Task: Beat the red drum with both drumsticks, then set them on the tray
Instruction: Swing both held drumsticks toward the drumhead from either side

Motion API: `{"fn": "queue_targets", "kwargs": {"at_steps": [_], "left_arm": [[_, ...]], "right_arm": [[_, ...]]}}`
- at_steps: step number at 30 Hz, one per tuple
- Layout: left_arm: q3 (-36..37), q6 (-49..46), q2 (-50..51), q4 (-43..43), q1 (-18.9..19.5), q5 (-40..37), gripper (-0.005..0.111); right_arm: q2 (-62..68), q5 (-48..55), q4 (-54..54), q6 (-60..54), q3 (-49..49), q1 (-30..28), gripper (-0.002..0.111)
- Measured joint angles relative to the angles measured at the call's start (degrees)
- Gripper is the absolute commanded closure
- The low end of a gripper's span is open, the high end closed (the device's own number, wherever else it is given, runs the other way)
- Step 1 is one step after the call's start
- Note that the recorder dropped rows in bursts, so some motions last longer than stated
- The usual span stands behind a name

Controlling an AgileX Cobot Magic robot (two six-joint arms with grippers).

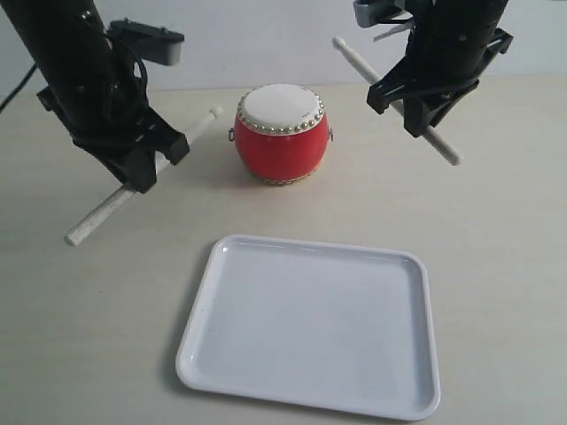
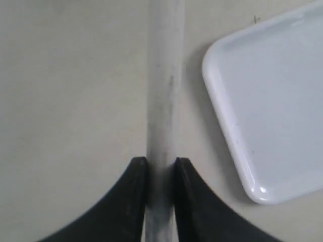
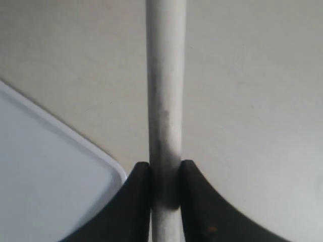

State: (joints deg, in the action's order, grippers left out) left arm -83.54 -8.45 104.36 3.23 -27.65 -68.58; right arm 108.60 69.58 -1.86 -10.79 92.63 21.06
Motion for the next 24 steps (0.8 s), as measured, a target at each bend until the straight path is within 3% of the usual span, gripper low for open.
{"fn": "queue_targets", "kwargs": {"at_steps": [13, 24], "left_arm": [[-11.32, -4.21, 5.86, 0.84, 0.11, -1.33, 0.107], [-12.22, -4.48, 8.6, 0.95, 0.11, -1.44, 0.107]], "right_arm": [[1.56, 0.58, 0.67, -1.67, 0.0, 2.78, 0.108], [2.9, 0.58, 4.31, -1.67, 0.0, 2.89, 0.108]]}}
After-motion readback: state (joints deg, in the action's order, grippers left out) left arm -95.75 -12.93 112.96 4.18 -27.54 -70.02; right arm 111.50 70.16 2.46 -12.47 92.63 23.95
